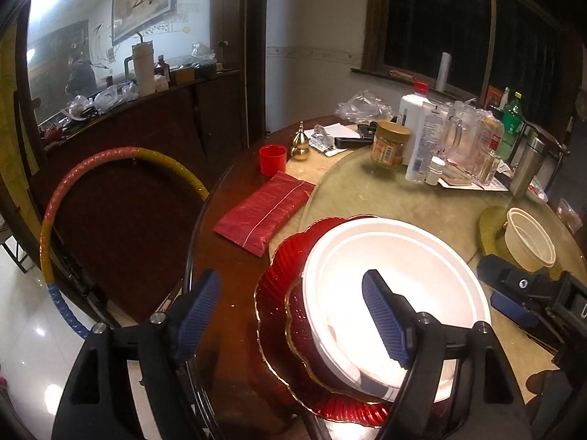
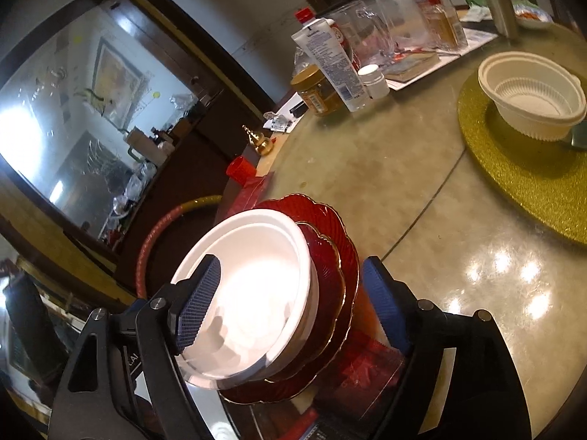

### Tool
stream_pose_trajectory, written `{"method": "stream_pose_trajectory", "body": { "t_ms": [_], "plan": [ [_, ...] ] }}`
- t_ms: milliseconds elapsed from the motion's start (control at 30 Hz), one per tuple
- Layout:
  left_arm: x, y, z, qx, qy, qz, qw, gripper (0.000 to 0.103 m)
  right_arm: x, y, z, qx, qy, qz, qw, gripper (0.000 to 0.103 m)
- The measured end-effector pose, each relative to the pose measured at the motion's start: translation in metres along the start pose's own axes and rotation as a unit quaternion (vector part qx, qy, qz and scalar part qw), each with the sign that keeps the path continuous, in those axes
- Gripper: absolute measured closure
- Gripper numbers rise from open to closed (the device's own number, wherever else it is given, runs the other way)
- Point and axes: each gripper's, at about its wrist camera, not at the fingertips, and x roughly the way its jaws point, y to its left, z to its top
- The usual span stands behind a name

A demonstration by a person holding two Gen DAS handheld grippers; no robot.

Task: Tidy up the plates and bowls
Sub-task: 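Move both tools to the beige ribbed bowl on the gold mat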

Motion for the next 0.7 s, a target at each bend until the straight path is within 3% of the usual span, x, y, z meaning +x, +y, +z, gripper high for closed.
{"method": "stream_pose_trajectory", "body": {
  "t_ms": [500, 700],
  "plan": [
    [-0.004, 0.002, 0.001, -0.004, -0.004, 0.002, 1.0, 0.023, -0.005, -0.009, 0.004, 0.02, -0.013, 0.012, 1.0, 0.022],
    [-0.021, 0.004, 0.012, -0.021, -0.041, -0.011, 0.9989, 0.023, -0.014, -0.015, 0.008, 0.035, -0.039, 0.02, 0.998, 0.022]
  ]
}}
